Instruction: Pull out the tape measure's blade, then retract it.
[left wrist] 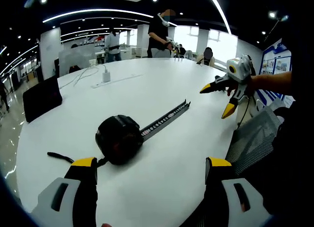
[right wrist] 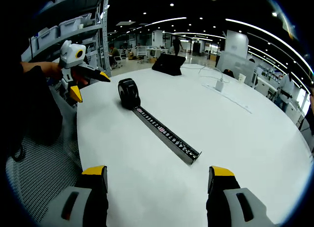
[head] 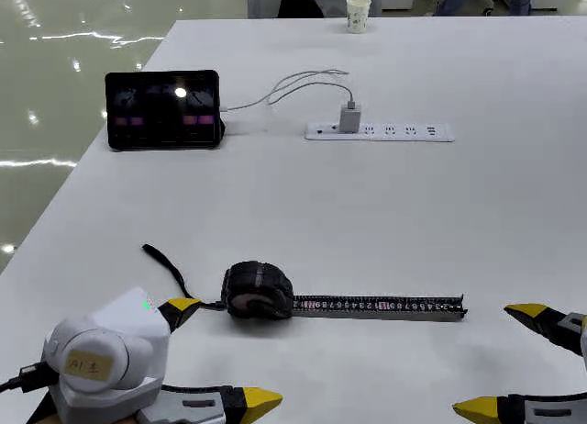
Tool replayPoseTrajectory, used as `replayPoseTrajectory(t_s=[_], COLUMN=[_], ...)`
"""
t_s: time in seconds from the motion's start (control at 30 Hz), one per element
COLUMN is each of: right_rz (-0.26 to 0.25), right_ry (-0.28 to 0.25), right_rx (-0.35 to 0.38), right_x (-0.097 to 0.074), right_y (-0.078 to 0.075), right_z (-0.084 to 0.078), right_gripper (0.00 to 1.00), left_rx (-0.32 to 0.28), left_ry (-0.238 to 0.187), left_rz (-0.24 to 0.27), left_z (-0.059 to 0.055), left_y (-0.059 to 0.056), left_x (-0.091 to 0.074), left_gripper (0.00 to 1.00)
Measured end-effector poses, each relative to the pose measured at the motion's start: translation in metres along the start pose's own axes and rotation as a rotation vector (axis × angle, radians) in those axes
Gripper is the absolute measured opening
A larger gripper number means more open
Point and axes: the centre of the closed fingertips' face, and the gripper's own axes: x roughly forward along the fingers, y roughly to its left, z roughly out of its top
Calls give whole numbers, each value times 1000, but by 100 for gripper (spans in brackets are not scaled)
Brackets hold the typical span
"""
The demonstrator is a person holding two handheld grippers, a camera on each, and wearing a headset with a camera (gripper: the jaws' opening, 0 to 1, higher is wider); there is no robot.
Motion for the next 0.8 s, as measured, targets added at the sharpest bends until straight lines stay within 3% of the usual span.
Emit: replayPoseTrajectory(t_s=[0.3, 0.8], right_rz=[-41, -111], right_ry=[-42, -63], right_rx=[61, 167], right_x=[2, 5], right_y=[10, 30], right_z=[7, 17], right_gripper=[88, 98], left_rx=[-28, -79], left_ry=[-19, -58], left_rz=[28, 101], left_z=[-1, 7], left_y=[-12, -15], left_x=[2, -3], left_gripper=[92, 99])
